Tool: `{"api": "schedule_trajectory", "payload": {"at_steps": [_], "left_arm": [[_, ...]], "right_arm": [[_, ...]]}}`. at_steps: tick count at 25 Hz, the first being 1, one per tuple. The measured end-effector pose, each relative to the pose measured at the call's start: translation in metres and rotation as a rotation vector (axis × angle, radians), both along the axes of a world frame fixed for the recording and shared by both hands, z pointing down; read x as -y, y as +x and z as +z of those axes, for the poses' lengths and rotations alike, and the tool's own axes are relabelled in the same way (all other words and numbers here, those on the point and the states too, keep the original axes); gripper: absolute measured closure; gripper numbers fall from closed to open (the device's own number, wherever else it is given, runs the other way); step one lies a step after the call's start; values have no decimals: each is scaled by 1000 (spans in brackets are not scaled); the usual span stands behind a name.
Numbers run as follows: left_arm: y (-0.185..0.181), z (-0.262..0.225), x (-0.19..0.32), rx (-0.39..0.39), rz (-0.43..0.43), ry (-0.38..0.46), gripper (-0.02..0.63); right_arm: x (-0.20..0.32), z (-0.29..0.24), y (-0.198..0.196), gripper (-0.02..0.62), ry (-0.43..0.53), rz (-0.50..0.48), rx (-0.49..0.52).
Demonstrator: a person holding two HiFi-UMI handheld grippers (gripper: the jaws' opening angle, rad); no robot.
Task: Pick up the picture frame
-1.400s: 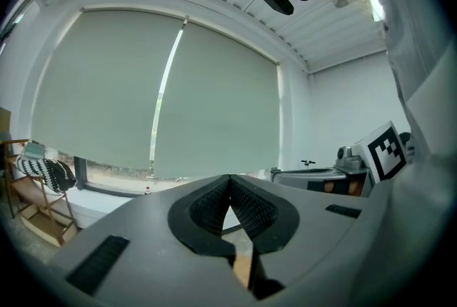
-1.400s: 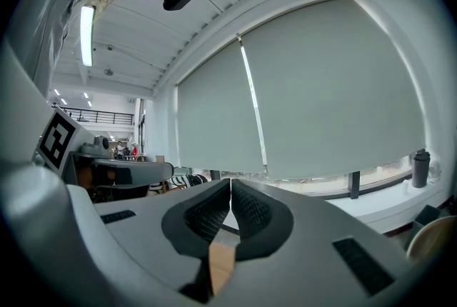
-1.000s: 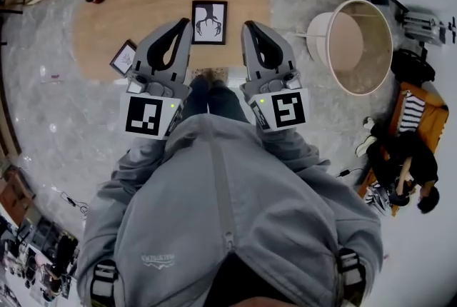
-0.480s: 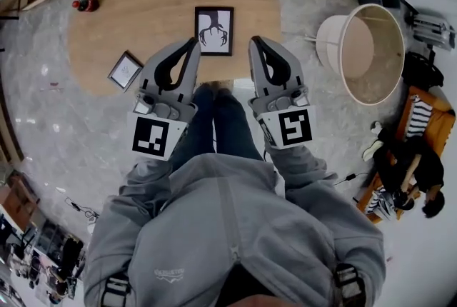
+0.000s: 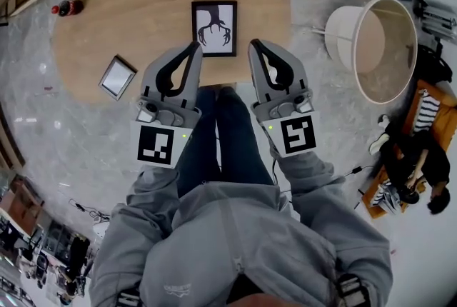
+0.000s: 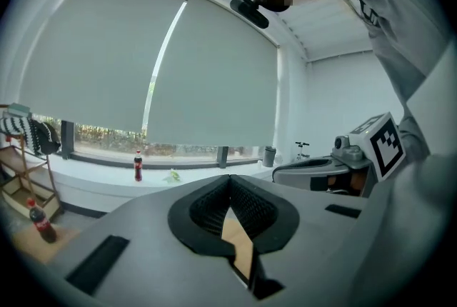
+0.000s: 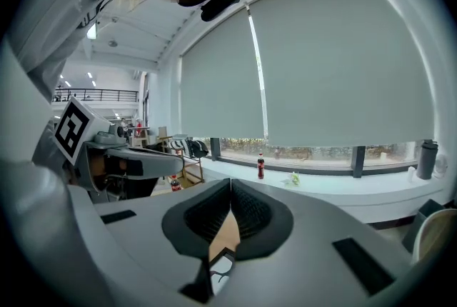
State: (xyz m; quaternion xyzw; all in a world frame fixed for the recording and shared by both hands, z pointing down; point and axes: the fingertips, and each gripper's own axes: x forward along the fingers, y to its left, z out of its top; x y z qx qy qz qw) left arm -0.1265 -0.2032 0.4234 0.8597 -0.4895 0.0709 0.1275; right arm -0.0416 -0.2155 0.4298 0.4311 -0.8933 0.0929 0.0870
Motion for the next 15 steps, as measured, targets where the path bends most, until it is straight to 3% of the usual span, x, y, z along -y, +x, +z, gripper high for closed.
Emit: {"api": "schedule_trajectory", "payload": {"at_steps": [15], "left_arm": [[-11, 138, 13, 29, 7, -50, 588]], "right_arm": [[16, 130, -12, 563, -39, -20, -25]]}}
